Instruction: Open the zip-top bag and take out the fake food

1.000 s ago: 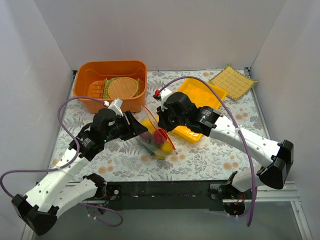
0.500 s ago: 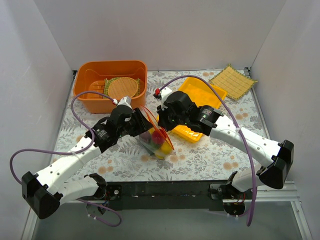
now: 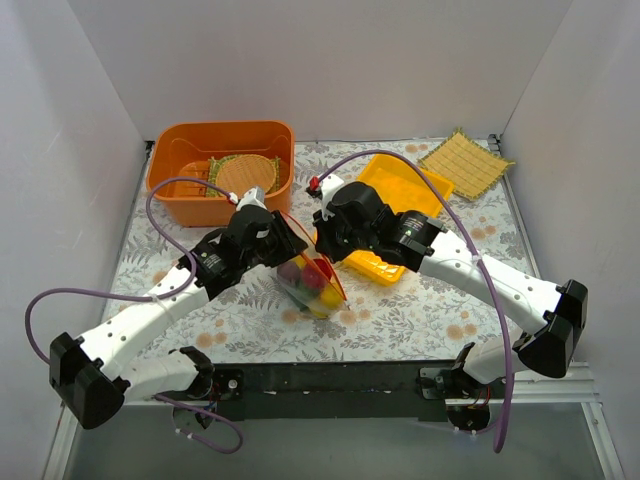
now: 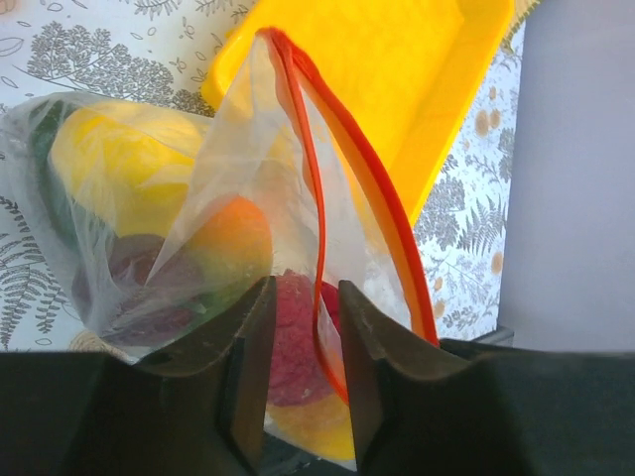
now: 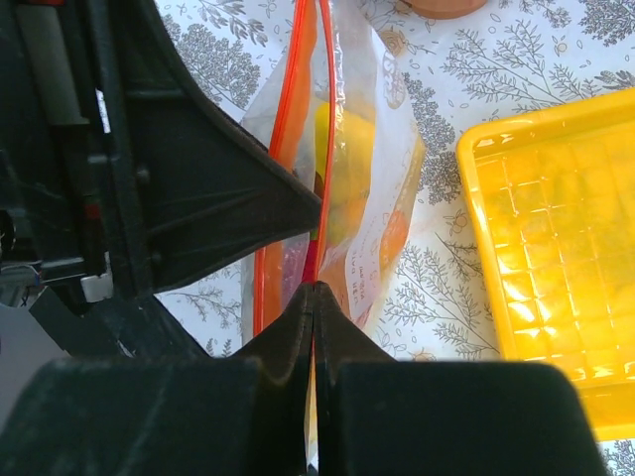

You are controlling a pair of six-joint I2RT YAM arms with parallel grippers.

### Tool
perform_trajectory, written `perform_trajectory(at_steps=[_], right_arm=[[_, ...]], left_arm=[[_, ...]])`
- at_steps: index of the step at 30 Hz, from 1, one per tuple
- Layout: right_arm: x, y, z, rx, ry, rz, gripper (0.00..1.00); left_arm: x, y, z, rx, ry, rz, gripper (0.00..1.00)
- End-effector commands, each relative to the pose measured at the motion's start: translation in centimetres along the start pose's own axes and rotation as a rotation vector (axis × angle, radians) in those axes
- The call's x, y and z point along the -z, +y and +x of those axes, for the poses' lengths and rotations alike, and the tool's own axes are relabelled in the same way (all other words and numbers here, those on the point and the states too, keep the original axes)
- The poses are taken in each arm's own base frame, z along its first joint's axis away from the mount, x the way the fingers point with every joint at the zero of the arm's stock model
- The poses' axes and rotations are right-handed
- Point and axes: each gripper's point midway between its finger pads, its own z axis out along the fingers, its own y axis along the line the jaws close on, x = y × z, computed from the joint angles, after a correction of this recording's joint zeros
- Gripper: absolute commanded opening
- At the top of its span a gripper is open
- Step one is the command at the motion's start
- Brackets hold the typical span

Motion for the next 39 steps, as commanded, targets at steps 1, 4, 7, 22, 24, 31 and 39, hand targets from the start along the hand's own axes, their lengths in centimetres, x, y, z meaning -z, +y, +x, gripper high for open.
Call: perform_trajectory(at_steps=[1,4,7,22,24,31,39], right_arm=[[0.7,0.6,-2.8,-0.006,-0.076,-0.001,0.01],[0.6,0.3,-2.8,-0.003,-0.071,0.018,0.01],[0.4,-0.1,-2.6,0.002,-0.068,0.034,0.01],[-3.4,0.1,0.7,-0.018,0.024,0.004,0.01],[-3.9,0.0,1.6,-0.030,0.025,0.001,0.01],[-2.3,-0.6,5.5,-0.080,0.018,-0.018,0.34],[-3.1,1.8,6.7,-0.134,-0.003,-0.164,0.34]], left_arm=[[-0.1,0.3,-1.3,-0.021,-0.065,-0.034,0.25],[0.8,1.0,-2.4,-0.048,-0.110,-0.082,0.00],[3.1,1.8,-3.6,-0.118,-0.140,-0.134,0.00],[8.1,1.2,-3.1,-0.332,0.039,-0.167,0.00],[6.4,2.0,-1.4,-0.330,0.090,-0.162,0.00],[1.9,3.0,2.6,-0.285,0.184,-0.095,0.00],[0.8,2.1,3.2,-0.293,0.199,-0.041,0.00]])
